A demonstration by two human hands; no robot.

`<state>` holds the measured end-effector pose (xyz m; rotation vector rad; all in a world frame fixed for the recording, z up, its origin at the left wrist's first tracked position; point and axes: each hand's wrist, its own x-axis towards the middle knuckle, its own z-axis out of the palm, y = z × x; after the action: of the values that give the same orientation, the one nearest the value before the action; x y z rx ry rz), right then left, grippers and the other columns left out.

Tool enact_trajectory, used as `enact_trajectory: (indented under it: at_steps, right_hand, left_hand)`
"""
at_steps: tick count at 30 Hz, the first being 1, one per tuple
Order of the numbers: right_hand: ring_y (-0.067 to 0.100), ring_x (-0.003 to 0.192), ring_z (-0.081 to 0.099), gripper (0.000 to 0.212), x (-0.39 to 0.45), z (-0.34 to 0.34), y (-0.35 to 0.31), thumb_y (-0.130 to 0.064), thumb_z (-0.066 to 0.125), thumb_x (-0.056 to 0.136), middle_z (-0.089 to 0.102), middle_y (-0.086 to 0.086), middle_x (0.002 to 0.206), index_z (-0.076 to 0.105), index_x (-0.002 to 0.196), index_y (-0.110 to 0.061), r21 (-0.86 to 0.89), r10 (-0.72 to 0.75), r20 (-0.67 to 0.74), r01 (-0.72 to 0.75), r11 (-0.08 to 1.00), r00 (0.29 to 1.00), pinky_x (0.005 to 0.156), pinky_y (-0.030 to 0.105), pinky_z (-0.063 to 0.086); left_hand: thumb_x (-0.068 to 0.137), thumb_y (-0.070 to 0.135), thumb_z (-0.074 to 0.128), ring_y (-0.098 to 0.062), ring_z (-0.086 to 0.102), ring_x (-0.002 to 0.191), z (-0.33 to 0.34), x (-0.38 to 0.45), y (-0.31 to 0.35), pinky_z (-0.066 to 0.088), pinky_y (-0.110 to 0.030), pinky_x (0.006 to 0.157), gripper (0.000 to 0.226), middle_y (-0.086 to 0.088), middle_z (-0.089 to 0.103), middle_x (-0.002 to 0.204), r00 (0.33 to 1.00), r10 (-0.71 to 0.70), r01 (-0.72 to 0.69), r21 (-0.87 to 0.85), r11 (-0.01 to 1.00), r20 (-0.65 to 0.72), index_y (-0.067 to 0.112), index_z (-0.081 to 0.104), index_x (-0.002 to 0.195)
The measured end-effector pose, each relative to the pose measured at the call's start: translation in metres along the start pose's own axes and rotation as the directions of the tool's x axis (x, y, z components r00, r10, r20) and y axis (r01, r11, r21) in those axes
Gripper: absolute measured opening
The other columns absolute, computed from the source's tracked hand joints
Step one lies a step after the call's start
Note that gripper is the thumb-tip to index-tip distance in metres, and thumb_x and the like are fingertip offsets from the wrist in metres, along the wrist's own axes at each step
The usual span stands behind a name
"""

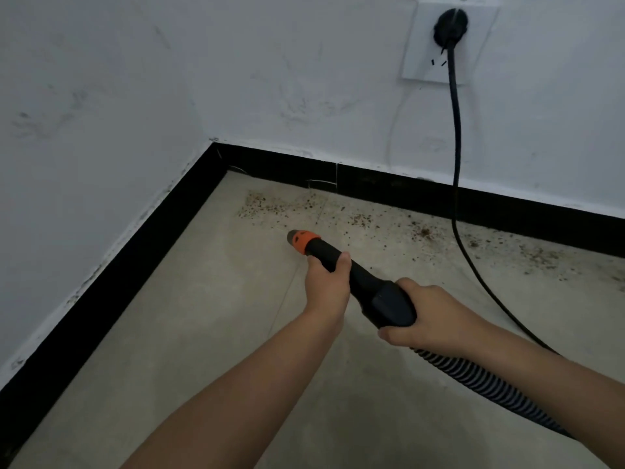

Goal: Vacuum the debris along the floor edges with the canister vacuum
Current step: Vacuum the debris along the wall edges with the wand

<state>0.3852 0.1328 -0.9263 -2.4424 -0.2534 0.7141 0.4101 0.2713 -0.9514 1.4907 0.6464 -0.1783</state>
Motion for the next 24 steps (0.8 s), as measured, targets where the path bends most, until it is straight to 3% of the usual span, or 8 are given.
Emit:
enact_trajectory:
  at_steps: [11, 19, 24]
  right_hand:
    - [0.007, 0.076, 0.059, 0.049, 0.030, 0.005, 0.015, -0.041, 0.072, 0.071, 0.058, -0.006, 0.089, 0.045, 0.107, -0.021, 0.071, 0.025, 0.005, -0.026, 0.997, 1.000, 0.065, 0.025, 0.052]
    - [0.011, 0.078, 0.059, 0.048, 0.074, 0.017, -0.015, -0.040, 0.071, 0.072, 0.057, -0.005, 0.090, 0.045, 0.107, -0.021, 0.121, -0.065, 0.075, 0.056, 0.991, 0.995, 0.067, 0.028, 0.052]
    - [0.014, 0.077, 0.057, 0.043, 0.092, 0.032, -0.040, -0.040, 0.069, 0.073, 0.049, -0.009, 0.081, 0.040, 0.099, -0.021, 0.163, -0.122, 0.055, 0.112, 0.980, 0.991, 0.065, 0.029, 0.050]
  left_hand:
    - [0.096, 0.021, 0.049, -0.027, 0.052, 0.117, 0.008, 0.031, 0.001, 0.042, -0.043, 0.103, 0.048, -0.012, 0.053, 0.128, 0.997, -0.069, 0.068, 0.044, 0.997, 0.023, 0.008, 0.034, 0.139]
    - [0.096, 0.019, 0.049, -0.029, 0.051, 0.119, -0.032, 0.057, 0.014, 0.042, -0.043, 0.103, 0.051, -0.013, 0.049, 0.134, 0.993, -0.047, 0.050, 0.026, 0.998, -0.104, 0.008, 0.032, 0.142]
    - [0.097, 0.015, 0.046, -0.023, 0.052, 0.102, -0.058, 0.065, 0.028, 0.045, -0.033, 0.086, 0.043, -0.013, 0.051, 0.122, 0.990, -0.044, 0.044, -0.001, 0.999, -0.132, 0.004, 0.036, 0.137]
